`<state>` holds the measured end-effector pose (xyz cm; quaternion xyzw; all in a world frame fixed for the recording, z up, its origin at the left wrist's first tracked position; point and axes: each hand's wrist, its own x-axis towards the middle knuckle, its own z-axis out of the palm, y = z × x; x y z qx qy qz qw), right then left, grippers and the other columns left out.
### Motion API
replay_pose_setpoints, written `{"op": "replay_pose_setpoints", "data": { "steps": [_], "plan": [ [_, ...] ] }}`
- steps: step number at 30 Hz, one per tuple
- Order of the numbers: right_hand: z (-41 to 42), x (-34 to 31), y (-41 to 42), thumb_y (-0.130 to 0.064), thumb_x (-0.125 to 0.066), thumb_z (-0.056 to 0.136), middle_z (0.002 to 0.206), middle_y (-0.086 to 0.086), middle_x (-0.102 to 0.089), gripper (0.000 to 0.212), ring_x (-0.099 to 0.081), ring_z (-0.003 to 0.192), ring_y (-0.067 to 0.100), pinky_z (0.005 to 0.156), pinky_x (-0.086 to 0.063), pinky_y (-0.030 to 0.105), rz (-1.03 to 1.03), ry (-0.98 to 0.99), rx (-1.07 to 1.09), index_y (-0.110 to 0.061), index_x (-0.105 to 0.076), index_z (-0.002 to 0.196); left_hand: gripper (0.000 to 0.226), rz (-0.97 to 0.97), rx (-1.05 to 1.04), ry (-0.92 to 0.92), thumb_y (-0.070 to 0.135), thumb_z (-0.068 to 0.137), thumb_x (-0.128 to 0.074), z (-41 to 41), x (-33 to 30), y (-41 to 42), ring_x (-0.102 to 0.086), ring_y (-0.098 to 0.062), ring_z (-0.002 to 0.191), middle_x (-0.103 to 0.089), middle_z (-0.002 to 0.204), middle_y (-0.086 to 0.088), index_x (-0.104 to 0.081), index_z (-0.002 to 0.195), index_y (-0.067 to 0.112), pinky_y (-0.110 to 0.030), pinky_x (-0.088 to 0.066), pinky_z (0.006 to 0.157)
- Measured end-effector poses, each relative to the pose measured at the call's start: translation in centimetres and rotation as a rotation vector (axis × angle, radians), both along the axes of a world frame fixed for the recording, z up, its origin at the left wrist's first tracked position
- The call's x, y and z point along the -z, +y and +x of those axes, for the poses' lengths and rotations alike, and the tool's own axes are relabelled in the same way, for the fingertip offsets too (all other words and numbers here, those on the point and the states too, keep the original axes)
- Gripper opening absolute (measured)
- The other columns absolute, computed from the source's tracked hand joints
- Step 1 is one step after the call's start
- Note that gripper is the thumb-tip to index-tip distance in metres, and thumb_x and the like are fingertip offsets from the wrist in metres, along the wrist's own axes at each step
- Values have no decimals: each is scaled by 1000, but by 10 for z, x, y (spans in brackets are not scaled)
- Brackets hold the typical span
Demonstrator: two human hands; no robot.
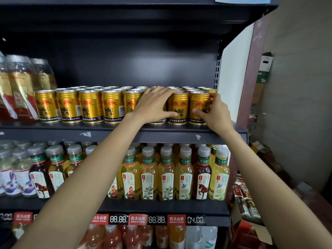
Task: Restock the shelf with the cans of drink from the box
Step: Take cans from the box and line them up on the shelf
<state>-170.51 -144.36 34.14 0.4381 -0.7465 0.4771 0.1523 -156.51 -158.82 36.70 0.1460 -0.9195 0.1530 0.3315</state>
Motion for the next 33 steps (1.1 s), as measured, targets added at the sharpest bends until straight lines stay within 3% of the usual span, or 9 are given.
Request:
{"op": "replay_pose_setpoints", "data": {
  "steps": [5,12,16,18,21,24,26,29,33],
  "plan": [
    [0,3,1,-34,-70,80,136,11,-50,73,-50,123,27,95,-42,35,7,19,10,-7,-32,136,76,-42,-23,8,59,79,-59,-2,3,0,-29,-19,137,-37,148,1,-31,142,26,-40,-16,113],
    [3,4,-5,-48,-71,75,126,14,-54,74,-56,111,32,82,-46,37,40,129,175,-7,-36,126,79,-122,-79,94,67,77,-54,-9,14,4,-32,-20,136,-41,146,-1,-31,142,27,-43,-9,116],
    [1,7,-5,-52,-68,75,132,14,-49,83,-52,117,31,88,-46,39,64,113,142,-7,-32,134,77,-109,-80,97,64,80,-54,-7,15,8,-31,-20,137,-40,146,-1,-32,143,25,-44,-7,116],
    [5,14,3,-54,-65,77,135,14,-45,86,-47,122,30,96,-42,39,27,135,119,-6,-30,139,67,-91,-46,193,55,84,-53,-1,20,16,-34,-19,134,-44,143,-1,-37,140,22,-42,-14,114],
    [28,42,27,-41,-62,86,133,10,-50,62,-44,122,23,99,-35,29,-219,195,97,-10,-41,135,42,-68,35,480,38,88,-51,17,44,38,-46,-18,118,-61,122,-1,-55,125,17,-32,-31,99],
    [62,85,54,-20,-60,89,111,1,-58,32,-50,106,12,90,-36,17,-492,237,23,-7,-56,118,23,-26,170,707,24,86,-56,41,89,63,-54,-14,95,-69,93,3,-67,103,14,-24,-36,81],
    [82,118,67,-12,-58,88,100,-5,-56,22,-51,93,7,82,-38,13,-528,244,-21,-4,-60,109,17,73,245,776,19,87,-55,59,128,79,-58,-12,84,-69,83,3,-67,97,12,-24,-40,76],
    [105,176,83,-13,-54,89,92,-7,-58,18,-55,80,4,72,-44,11,-336,153,-180,-5,-61,104,17,311,270,703,14,87,-54,89,196,103,-57,-7,80,-62,84,6,-65,96,6,-16,-42,76],
    [126,268,103,-23,-56,88,94,-2,-65,20,-62,76,13,65,-54,33,185,-36,-369,-16,-60,107,21,749,115,271,28,88,-55,140,294,123,-57,0,88,-62,99,14,-61,107,21,-17,-47,78]
  ]
}}
